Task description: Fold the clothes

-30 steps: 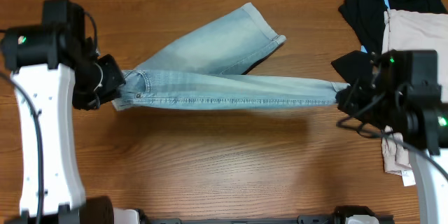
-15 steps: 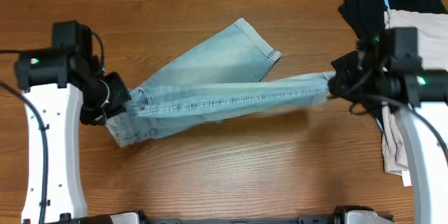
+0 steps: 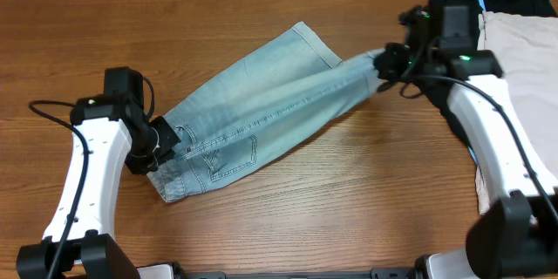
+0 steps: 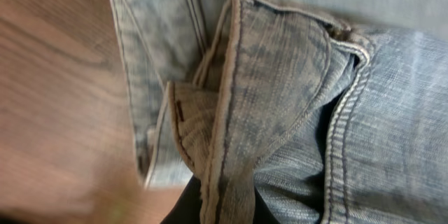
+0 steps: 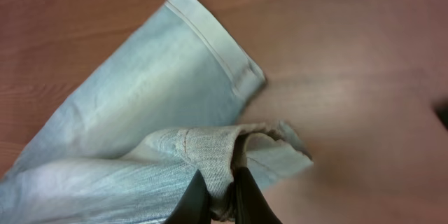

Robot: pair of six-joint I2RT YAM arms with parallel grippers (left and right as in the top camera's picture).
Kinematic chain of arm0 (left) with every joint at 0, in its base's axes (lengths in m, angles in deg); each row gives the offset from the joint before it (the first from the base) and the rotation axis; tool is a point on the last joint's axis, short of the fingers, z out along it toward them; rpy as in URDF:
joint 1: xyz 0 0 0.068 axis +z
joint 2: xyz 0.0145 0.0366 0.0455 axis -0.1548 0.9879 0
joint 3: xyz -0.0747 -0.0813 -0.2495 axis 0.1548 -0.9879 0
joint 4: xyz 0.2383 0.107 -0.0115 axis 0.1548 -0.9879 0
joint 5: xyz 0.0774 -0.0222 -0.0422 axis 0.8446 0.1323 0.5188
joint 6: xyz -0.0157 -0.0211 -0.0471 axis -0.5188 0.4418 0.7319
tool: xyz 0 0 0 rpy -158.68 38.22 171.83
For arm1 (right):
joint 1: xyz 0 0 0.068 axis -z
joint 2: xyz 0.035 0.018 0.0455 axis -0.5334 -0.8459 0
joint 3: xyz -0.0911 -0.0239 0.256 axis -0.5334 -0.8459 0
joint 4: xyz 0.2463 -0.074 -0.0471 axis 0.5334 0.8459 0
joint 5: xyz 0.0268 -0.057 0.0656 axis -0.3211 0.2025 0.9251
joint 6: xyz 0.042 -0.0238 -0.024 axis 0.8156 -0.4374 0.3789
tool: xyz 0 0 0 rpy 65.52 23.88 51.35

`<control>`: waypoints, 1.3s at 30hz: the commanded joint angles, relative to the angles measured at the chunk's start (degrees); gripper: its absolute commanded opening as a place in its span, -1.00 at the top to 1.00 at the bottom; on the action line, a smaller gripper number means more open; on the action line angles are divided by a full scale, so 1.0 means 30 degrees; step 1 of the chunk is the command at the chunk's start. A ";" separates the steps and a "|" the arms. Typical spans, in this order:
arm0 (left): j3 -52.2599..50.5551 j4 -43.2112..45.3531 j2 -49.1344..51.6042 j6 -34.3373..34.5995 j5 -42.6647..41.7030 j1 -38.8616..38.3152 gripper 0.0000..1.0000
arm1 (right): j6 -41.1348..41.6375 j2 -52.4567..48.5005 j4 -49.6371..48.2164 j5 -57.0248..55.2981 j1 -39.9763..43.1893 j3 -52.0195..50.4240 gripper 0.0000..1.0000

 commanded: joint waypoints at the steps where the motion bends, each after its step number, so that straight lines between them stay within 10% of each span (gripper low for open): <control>1: -0.0911 0.1005 0.0058 0.1217 0.1515 0.0321 0.91 | -0.0393 -0.1290 -0.1756 -0.1275 -0.0809 0.0423 0.93; 13: -0.0998 0.3563 0.0066 0.3351 0.5224 0.0321 0.92 | -0.0335 -0.4466 -0.9930 -0.1486 -0.2375 0.0423 0.92; 15: -0.0998 0.4386 0.0066 0.3402 0.5581 0.0321 0.51 | -0.0328 -0.4816 -1.1693 -0.1486 -0.2681 0.0423 0.24; 16: -0.0998 0.4925 0.0066 0.3395 0.5799 0.0328 -0.29 | -0.0335 -0.5020 -1.2998 -0.1494 -0.2965 0.0423 -0.79; 17: -0.0998 0.5166 0.0066 0.3395 0.5945 0.0328 -0.79 | -0.0335 -0.5136 -1.3602 -0.1523 -0.3118 0.0423 -1.00; 34: 0.6142 0.0197 0.0124 -0.2499 0.1938 0.0670 -1.00 | -0.1209 -0.4699 -0.5552 -0.1960 -0.2280 0.0437 -0.98; 39: 0.6135 0.0364 0.0372 -0.2492 0.1945 0.0656 -1.00 | -0.3002 -0.5756 -0.5901 -0.1945 -0.3220 0.0437 -0.60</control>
